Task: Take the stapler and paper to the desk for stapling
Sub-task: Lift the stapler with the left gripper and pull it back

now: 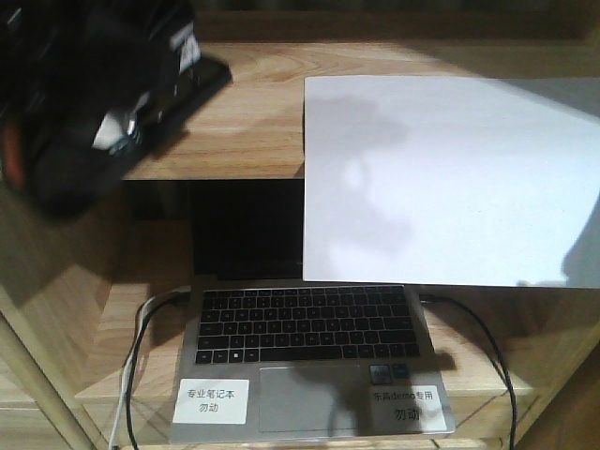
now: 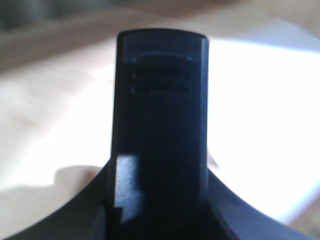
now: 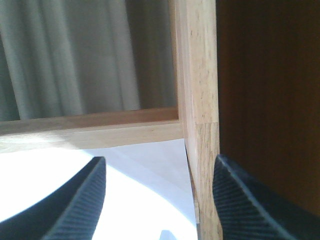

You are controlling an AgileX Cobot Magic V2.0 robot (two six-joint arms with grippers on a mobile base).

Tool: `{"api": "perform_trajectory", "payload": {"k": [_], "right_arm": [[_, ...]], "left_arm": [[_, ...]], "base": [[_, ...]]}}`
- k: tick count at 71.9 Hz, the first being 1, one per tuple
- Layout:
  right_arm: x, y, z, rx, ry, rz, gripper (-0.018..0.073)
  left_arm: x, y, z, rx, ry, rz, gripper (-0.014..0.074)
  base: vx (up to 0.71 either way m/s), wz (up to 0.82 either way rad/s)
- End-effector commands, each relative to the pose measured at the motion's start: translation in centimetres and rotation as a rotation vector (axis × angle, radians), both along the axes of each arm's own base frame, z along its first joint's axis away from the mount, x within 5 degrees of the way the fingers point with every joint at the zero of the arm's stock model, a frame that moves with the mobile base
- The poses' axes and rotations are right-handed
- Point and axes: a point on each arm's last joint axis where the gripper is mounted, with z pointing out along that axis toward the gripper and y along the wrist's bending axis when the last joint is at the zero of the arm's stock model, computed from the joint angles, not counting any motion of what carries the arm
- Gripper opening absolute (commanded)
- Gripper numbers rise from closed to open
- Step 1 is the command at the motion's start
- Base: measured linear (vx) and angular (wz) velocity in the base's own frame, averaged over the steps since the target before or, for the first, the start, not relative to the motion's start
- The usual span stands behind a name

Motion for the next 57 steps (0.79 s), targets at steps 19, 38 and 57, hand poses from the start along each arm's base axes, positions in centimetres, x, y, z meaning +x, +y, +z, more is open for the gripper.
{"api": "perform_trajectory", "payload": {"k": [19,38,57], "right_arm": [[0.0,0.0,1.6,-0.016,-0.092,-0.005,0.0435],[0.0,0.0,1.6,-0.016,-0.092,-0.005,0.0435],[0.0,0.0,1.6,-0.016,-0.092,-0.005,0.0435]], "left_arm": [[-6.8,5.0,-2.4,-0.141,-0.218,-0.142,-0.0008],[-11.0,9.2,-6.3,-0.183,-0.277,-0.144,-0.0008],[-14.4,12.6,-9.1,-0.237,-0.339,-0.144,-0.0008]], "base": [[0.0,0.0],[0.0,0.0],[0.0,0.0]]}}
